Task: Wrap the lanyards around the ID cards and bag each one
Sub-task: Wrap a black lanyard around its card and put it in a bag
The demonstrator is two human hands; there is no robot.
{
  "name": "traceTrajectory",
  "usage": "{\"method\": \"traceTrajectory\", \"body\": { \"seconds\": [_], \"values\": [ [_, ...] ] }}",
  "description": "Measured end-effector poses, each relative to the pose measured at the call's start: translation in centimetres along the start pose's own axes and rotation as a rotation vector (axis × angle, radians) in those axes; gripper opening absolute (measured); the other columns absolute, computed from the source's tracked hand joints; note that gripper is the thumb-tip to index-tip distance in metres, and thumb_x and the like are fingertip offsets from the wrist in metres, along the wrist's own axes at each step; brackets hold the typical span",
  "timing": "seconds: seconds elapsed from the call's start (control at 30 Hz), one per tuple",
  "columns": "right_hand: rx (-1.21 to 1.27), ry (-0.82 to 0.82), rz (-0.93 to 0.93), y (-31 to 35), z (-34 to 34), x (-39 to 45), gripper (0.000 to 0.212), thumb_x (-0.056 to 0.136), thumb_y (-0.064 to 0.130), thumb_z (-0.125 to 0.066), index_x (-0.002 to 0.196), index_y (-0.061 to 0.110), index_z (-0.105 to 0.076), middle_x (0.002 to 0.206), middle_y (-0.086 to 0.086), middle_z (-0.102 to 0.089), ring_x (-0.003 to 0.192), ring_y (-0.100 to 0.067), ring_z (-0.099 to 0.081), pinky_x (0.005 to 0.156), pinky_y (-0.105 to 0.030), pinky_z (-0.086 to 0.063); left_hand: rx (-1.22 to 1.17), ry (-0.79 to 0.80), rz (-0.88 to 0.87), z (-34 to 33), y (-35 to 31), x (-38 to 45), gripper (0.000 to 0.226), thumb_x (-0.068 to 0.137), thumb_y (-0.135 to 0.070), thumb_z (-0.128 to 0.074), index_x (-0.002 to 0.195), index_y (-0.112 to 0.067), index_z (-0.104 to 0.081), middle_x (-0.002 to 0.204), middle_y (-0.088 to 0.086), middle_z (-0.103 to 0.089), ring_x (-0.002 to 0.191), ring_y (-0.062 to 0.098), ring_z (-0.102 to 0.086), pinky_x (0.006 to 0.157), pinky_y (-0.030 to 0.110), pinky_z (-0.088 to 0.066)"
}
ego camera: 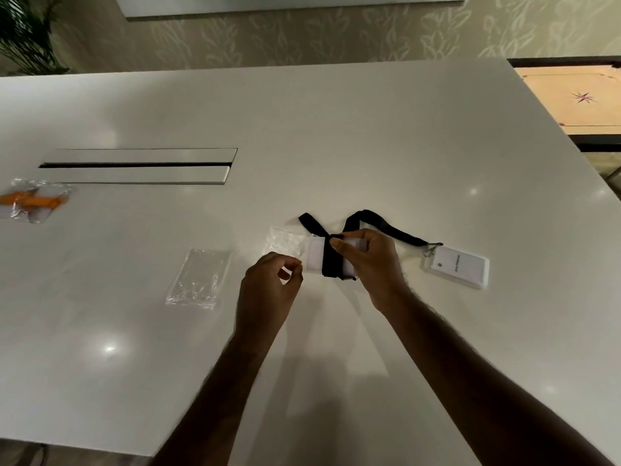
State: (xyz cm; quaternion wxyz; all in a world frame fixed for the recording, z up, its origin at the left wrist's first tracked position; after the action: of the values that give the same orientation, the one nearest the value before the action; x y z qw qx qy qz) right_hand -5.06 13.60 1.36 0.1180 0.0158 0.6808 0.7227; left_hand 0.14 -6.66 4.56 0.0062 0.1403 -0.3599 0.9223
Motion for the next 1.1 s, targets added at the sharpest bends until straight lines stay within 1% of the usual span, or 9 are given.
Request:
{"method": "traceTrajectory", "body": {
  "seconds": [0.07,0.17,0.3,0.37,0.53,0.7,0.8,0.93,1.1],
  "values": [
    [-0.003,-0.029,-0.015,-0.1,-0.4,-0.2,0.022,0.085,0.034,-0.088,0.100,0.021,-0.080,0.095,0.001,-0.079,0.091,-0.017,-0.076,0.071,-0.035,-0.065,-0.045,-0.007,0.049,-0.2,0.3,-0.1,0.008,0.091,-0.016,-0.074,0.093,-0.024,-0.076,0.091,-0.014,-0.072,0.077,0.001,-0.068,0.066,0.014,-0.050],
    [-0.038,-0.082,0.015,-0.1,-0.8,-0.7,0.019,0.085,0.035,-0.088,0.097,0.024,-0.078,0.089,0.010,-0.076,0.082,-0.006,-0.072,0.068,-0.030,-0.062,-0.093,-0.018,0.066,-0.3,0.4,-0.3,0.008,0.093,-0.018,-0.073,0.096,-0.026,-0.076,0.092,-0.016,-0.073,0.083,-0.005,-0.067,0.068,0.011,-0.049],
    [-0.131,-0.046,0.110,0.2,-1.8,-1.5,0.016,0.086,0.035,-0.084,0.096,0.025,-0.077,0.084,0.021,-0.074,0.078,0.002,-0.068,0.063,-0.011,-0.050,-0.130,-0.064,0.032,-0.2,0.2,-0.2,0.004,0.095,-0.020,-0.074,0.097,-0.022,-0.077,0.094,-0.013,-0.073,0.085,0.001,-0.068,0.071,0.020,-0.055],
    [-0.151,-0.011,0.133,0.4,-2.4,-1.9,0.012,0.086,0.035,-0.085,0.092,0.028,-0.076,0.086,0.024,-0.074,0.078,0.004,-0.067,0.061,-0.007,-0.047,-0.122,-0.077,0.006,-0.2,0.0,-0.2,0.005,0.096,-0.020,-0.073,0.099,-0.018,-0.076,0.095,-0.011,-0.072,0.086,0.004,-0.068,0.073,0.026,-0.057],
    [-0.122,0.006,0.117,0.5,-3.0,-2.1,0.013,0.086,0.032,-0.087,0.093,0.024,-0.079,0.087,0.010,-0.077,0.079,0.001,-0.069,0.060,-0.008,-0.049,-0.098,-0.092,-0.054,-0.2,-0.3,-0.4,0.006,0.098,-0.019,-0.071,0.101,-0.015,-0.074,0.096,-0.007,-0.070,0.085,0.008,-0.066,0.071,0.030,-0.058],
    [0.064,-0.062,0.004,0.3,-2.8,-1.7,0.014,0.086,0.029,-0.088,0.096,0.022,-0.081,0.093,0.005,-0.079,0.092,-0.012,-0.075,0.080,-0.036,-0.065,-0.092,-0.096,-0.083,-0.4,-0.4,-1.0,0.006,0.095,-0.011,-0.073,0.101,-0.013,-0.074,0.094,-0.005,-0.071,0.082,0.009,-0.066,0.068,0.024,-0.055],
    [0.115,-0.072,-0.039,-0.1,-3.0,-1.9,0.012,0.087,0.030,-0.088,0.094,0.023,-0.080,0.095,0.003,-0.081,0.097,-0.021,-0.076,0.087,-0.046,-0.066,-0.116,-0.103,-0.084,-0.4,-0.5,-0.8,0.007,0.094,-0.011,-0.073,0.101,-0.012,-0.073,0.094,-0.005,-0.071,0.081,0.006,-0.066,0.064,0.024,-0.057],
    [0.098,-0.106,0.008,-0.1,-3.1,-2.2,0.013,0.083,0.032,-0.089,0.087,0.031,-0.077,0.089,0.013,-0.079,0.091,-0.012,-0.076,0.081,-0.035,-0.063,-0.130,-0.107,-0.079,-0.2,-0.6,-0.5,0.006,0.094,-0.013,-0.075,0.099,-0.014,-0.074,0.093,-0.007,-0.071,0.080,0.003,-0.066,0.063,0.022,-0.056],
    [0.026,-0.046,0.094,0.3,-3.9,-2.7,0.015,0.078,0.036,-0.089,0.086,0.035,-0.076,0.090,0.013,-0.077,0.084,-0.008,-0.075,0.072,-0.025,-0.059,-0.115,-0.114,-0.122,-0.2,-1.1,-0.3,0.006,0.097,-0.014,-0.072,0.101,-0.010,-0.074,0.096,-0.003,-0.071,0.082,0.008,-0.066,0.064,0.027,-0.058]
  ]
}}
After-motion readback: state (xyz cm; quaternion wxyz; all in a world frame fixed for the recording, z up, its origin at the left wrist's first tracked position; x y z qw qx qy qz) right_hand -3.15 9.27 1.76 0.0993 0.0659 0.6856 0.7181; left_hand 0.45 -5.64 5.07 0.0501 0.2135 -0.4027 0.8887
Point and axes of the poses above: each hand's wrist, its own x-axis towards the middle knuckle, its own z-axis out of the back of the hand, y = z × x, the point moved 3 cm from there along x, towards the middle knuckle
